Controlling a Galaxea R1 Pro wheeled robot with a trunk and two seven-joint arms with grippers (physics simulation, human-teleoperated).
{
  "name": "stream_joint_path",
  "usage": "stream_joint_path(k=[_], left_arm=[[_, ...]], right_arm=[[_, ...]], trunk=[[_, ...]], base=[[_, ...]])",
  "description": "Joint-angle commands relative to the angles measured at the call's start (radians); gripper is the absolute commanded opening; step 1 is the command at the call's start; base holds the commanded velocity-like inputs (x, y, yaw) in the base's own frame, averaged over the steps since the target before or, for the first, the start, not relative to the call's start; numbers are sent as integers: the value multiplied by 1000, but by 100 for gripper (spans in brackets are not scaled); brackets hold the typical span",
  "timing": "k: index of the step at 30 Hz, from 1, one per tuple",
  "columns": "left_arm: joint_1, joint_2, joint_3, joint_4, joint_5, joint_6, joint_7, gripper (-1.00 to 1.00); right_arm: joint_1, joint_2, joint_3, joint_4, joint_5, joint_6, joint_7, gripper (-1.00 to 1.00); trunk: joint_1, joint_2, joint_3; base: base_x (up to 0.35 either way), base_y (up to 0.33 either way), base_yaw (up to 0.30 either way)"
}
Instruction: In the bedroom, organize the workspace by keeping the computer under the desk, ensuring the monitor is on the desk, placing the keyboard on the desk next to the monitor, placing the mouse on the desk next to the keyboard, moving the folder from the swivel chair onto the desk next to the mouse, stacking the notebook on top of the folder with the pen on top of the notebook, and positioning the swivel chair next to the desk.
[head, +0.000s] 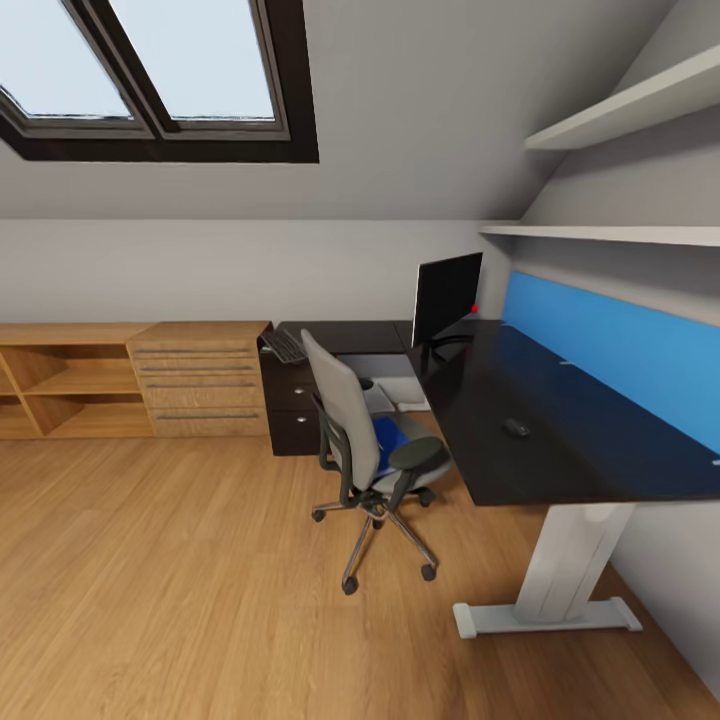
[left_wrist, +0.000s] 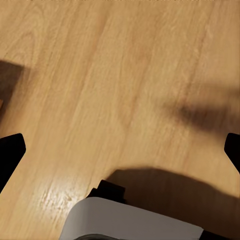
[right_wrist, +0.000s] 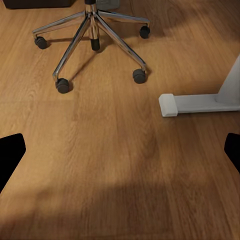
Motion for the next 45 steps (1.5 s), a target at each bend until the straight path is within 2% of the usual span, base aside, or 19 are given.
stream_joint_path(k=[1,7,11,14,17,18,19,21,25,29,32,37,38,41,45], left_arm=[[0,0,6,-3,-3,-2,-1,100],[0,-1,5,-75,-5,5,-4,100],[0,-2,5,-151,-6,56,-5,100],[0,-9,5,-226,-6,141,-4,100],[0,-22,4,-318,-7,252,5,100],[0,-26,4,-351,-7,292,10,100],[0,-34,4,-420,-8,370,28,100],[-1,-41,3,-488,-7,443,54,100],[-14,-62,-1,-607,-7,564,106,100],[-73,-89,-7,-672,-10,639,137,100],[-138,-105,-13,-685,-19,674,151,100],[-258,-116,-27,-658,-29,744,162,100],[-307,-118,-30,-641,-31,778,163,100],[-375,-120,-32,-625,-32,823,161,100],[-433,-121,-33,-635,-31,856,159,100]], right_arm=[[0,0,2,0,8,-2,-11,100],[-1,2,4,-4,9,-3,-11,100],[-1,4,4,-20,8,-2,-12,100],[-1,6,4,-66,7,6,-15,100],[-2,8,4,-141,6,46,-17,100],[-3,8,3,-170,5,69,-17,100],[-9,9,3,-229,5,133,-17,100],[-26,9,3,-285,4,215,-18,100],[-100,9,1,-353,5,391,-19,100],[-210,8,-3,-362,3,516,-21,100],[-295,8,-7,-338,-6,563,-22,100],[-436,8,-11,-268,-32,612,-24,100],[-487,9,-12,-241,-40,633,-24,100],[-546,10,-13,-217,-48,660,-25,100],[-586,15,-14,-202,-53,679,-26,100]], trunk=[[4,-8,-4],[27,-50,-23],[42,-78,-36],[54,-99,-45],[65,-120,-54],[69,-127,-57],[73,-134,-61],[81,-148,-67],[96,-176,-79],[111,-204,-92],[123,-225,-101],[142,-260,-117],[146,-267,-120],[157,-288,-130],[173,-316,-142]], base=[[0,0,0],[0,0,0],[0,0,0],[0,0,0],[0,0,0],[0,0,0],[0,0,0],[0,0,0],[0,0,0],[0,0,0],[0,0,0],[0,0,0],[0,0,0],[0,0,0],[0,0,0]])
